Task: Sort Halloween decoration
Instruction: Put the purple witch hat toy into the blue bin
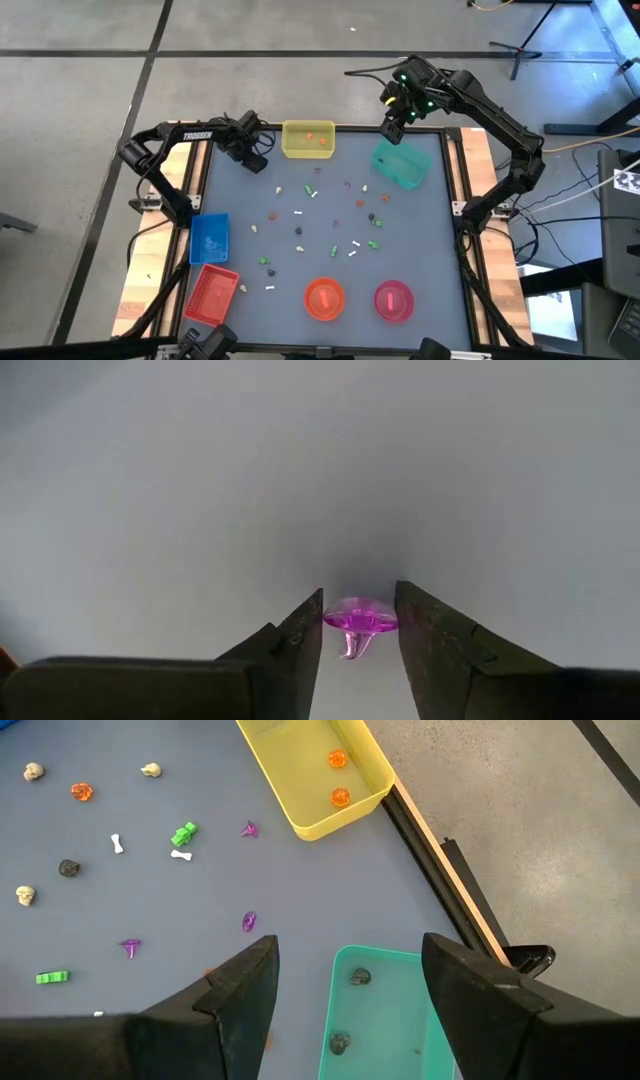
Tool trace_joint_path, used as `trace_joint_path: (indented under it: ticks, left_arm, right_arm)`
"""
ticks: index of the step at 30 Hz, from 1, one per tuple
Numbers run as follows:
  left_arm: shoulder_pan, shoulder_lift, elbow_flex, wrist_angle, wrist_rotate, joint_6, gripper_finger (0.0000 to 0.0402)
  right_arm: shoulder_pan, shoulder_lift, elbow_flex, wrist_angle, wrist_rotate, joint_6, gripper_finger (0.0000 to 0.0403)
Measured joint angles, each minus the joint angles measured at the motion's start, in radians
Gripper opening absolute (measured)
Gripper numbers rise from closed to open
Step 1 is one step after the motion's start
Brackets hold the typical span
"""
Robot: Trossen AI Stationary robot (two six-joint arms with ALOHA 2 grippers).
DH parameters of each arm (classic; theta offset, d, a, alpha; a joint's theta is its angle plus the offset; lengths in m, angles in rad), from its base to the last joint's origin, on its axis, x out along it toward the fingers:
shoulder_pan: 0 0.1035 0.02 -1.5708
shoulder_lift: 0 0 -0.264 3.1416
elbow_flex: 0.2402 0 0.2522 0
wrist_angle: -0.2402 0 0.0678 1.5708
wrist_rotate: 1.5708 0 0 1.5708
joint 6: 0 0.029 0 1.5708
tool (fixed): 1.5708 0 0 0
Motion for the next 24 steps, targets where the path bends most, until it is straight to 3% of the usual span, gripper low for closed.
trace_joint_path:
  ticks: [24]
  left_arm:
    - [-0.052, -0.002, 0.13, -0.206, 0.087, 0.001, 0.0109]
  right_arm:
    - [0.0, 0.0, 0.0, 0.0, 0.008, 0.0, 0.0246]
